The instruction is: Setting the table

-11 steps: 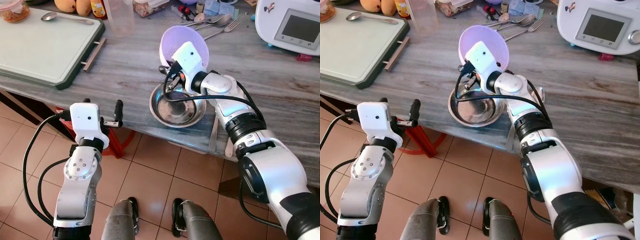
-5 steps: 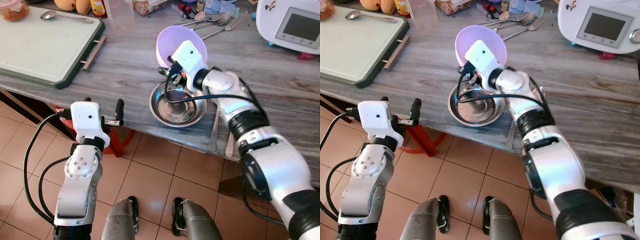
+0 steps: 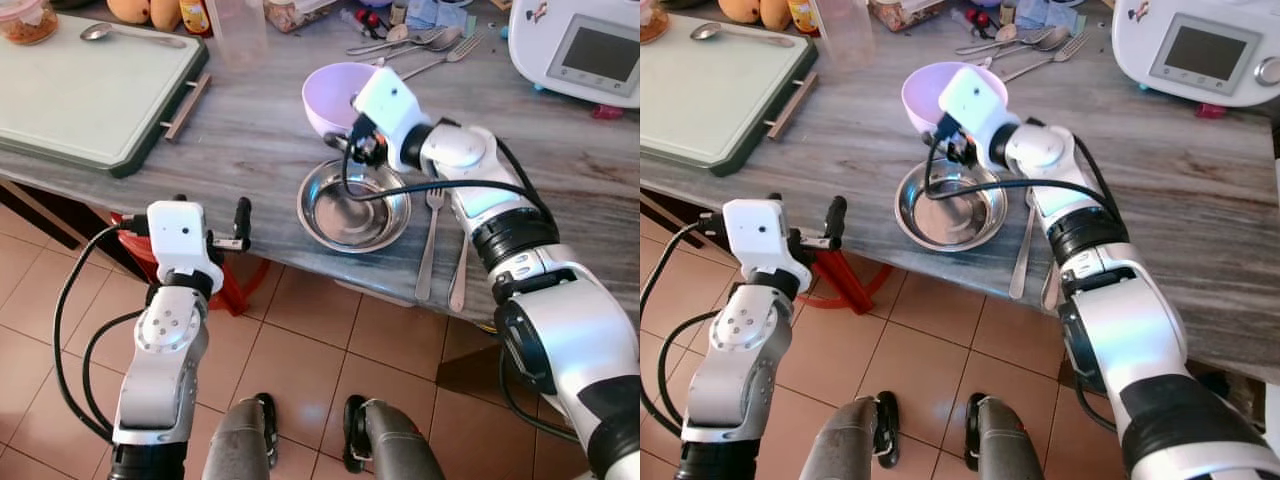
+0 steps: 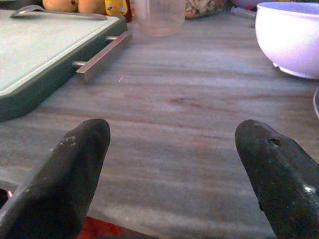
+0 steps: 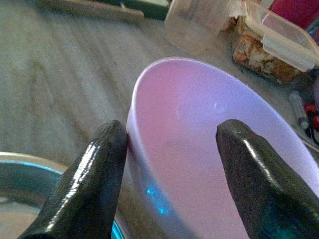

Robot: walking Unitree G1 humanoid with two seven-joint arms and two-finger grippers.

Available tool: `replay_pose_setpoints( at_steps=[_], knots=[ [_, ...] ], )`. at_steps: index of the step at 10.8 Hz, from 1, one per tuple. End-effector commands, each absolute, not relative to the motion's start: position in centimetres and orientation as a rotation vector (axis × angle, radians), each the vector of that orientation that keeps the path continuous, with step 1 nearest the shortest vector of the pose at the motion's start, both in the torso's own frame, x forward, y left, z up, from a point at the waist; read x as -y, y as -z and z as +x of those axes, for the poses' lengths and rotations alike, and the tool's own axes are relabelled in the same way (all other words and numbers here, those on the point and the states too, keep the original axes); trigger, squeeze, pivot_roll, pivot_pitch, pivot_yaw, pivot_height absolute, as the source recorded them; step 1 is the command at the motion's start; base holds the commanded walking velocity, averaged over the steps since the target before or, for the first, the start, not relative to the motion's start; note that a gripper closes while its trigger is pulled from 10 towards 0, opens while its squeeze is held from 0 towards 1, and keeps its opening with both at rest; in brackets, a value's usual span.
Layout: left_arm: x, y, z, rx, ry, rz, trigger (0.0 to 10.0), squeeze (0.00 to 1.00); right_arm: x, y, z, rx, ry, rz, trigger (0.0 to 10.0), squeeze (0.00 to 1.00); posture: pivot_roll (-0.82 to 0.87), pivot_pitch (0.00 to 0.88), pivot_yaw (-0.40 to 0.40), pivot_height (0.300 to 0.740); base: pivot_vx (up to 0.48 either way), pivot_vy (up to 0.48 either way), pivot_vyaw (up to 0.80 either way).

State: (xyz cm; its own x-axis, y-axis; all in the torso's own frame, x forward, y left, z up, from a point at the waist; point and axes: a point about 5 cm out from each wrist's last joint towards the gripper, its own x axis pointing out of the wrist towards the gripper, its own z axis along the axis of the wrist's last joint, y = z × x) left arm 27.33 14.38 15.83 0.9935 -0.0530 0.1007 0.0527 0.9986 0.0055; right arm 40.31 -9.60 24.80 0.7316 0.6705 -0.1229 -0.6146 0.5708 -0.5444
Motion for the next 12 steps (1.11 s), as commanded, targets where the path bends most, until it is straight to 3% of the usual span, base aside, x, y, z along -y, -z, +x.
replay_pose_setpoints(
  at_steps=[1, 6, 7, 8, 9, 12],
  knots=[
    [-14.6, -15.5, 27.3, 0.087, 0.04, 0.003, 10.0, 0.0, 9.4, -25.9, 40.0, 0.149, -0.764, -0.571, 10.0, 1.0, 0.11, 0.216, -0.003, 0.74, 0.0, 0.0, 0.0],
    [-14.2, -15.2, 27.6, 0.081, 0.024, -0.028, 10.0, 0.0, 10.4, -25.6, 37.6, 0.257, -0.667, -0.402, 10.0, 1.0, 0.06, 0.204, -0.016, 0.74, 0.0, 0.0, 0.0],
    [-14.1, -15.4, 27.5, 0.088, 0.023, -0.033, 10.0, 0.0, 11.1, -25.6, 36.5, 0.322, -0.557, -0.313, 10.0, 0.87, 0.06, 0.199, -0.019, 0.74, 0.0, 0.0, 0.0],
    [-14.2, -15.5, 27.3, 0.095, 0.019, -0.034, 10.0, 0.0, 11.9, -25.3, 35.4, 0.362, -0.446, -0.242, 10.0, 0.65, 0.05, 0.194, -0.021, 0.74, 0.0, 0.0, 0.0],
    [-14.5, -15.5, 27.2, 0.097, 0.006, -0.032, 10.0, 0.0, 12.6, -24.5, 33.8, 0.399, -0.363, -0.214, 10.0, 0.0, 0.05, 0.19, -0.021, 0.74, 0.0, 0.0, 0.0],
    [-14.5, -15.9, 27.3, 0.123, 0.023, -0.055, 10.0, 0.0, 13.6, -23.0, 31.0, 0.388, -0.189, -0.224, 10.0, 0.0, 0.03, 0.18, -0.019, 0.74, 0.0, 0.0, 0.0]
  ],
)
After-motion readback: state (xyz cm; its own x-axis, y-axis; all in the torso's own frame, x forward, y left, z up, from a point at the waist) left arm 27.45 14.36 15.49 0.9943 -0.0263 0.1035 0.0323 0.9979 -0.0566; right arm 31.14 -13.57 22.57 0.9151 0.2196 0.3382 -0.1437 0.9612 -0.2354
